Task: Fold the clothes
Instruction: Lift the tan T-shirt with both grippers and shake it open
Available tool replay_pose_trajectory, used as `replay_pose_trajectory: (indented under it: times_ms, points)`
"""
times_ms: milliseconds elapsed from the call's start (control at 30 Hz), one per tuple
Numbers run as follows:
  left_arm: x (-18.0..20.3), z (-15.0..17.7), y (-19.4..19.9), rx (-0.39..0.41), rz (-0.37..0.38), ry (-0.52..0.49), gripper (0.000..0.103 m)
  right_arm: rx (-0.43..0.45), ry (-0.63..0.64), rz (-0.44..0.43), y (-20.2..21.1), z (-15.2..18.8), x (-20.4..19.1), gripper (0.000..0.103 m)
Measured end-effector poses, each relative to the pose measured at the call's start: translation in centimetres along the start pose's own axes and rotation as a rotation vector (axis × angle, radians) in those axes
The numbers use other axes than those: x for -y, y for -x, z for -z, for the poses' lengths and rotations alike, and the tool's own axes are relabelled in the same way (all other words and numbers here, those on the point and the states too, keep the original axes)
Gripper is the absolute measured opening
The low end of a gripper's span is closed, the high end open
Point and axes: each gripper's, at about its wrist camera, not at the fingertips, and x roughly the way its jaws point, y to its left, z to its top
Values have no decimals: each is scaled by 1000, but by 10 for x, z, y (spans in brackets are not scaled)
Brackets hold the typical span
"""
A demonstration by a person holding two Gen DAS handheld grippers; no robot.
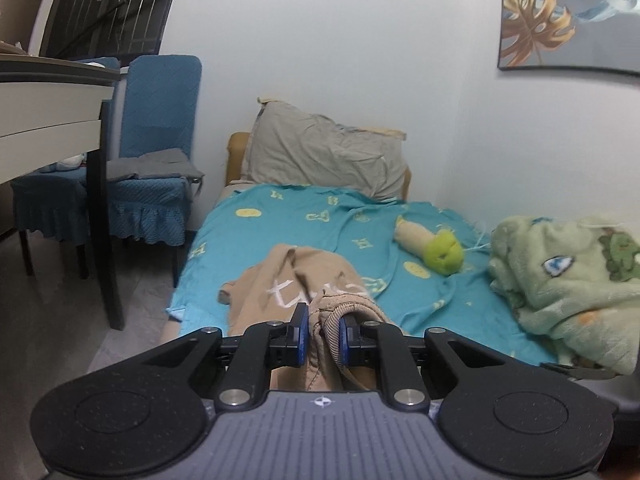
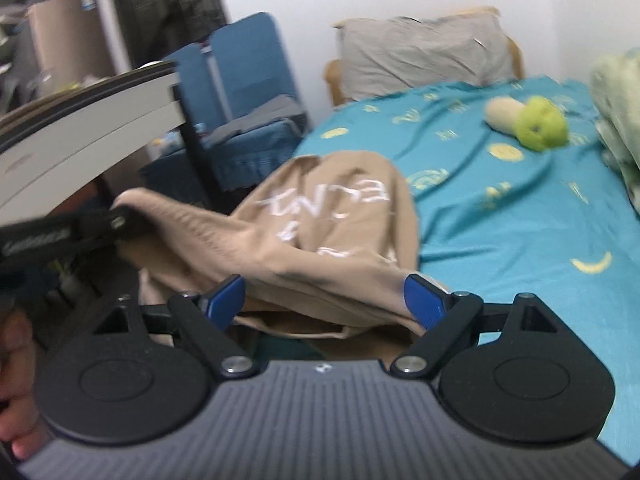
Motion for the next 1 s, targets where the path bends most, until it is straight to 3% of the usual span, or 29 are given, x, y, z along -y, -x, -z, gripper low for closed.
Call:
replay_pose_trajectory:
  times_ms: [167, 233, 300, 433, 500, 600, 667, 767, 867, 1000]
  points:
    - [7, -3, 10, 48, 120, -6, 15, -2, 85, 20, -5, 2, -17, 88]
    - [10, -3, 13, 60, 128, -14, 15, -26, 85, 32, -11, 3, -17, 88]
    - [12, -3, 15, 72, 133, -21, 14, -36, 84, 105, -12, 4, -14, 88]
    - [13, -2, 18, 91, 119, -15, 14, 30, -60, 295, 9, -1, 16, 88]
    - [15, -2, 19, 101, 118, -23, 14, 64, -136, 290, 27, -7, 28, 88]
    - [17, -2, 23, 110, 138, -25, 14, 61, -132, 271, 47, -19, 34, 88]
    - [20, -2, 26, 124, 160, -30, 14, 35, -119, 265, 52, -26, 40, 88]
    - [23, -3, 32, 153, 194, -31, 14, -16, -132, 267, 51, -30, 51, 99]
    - [23, -4, 38, 187, 211, -22, 13, -118, -184, 282, 27, -15, 64, 103]
    - [19, -7, 45, 215, 207, 1, 13, -278, -368, 215, -2, 7, 82, 103]
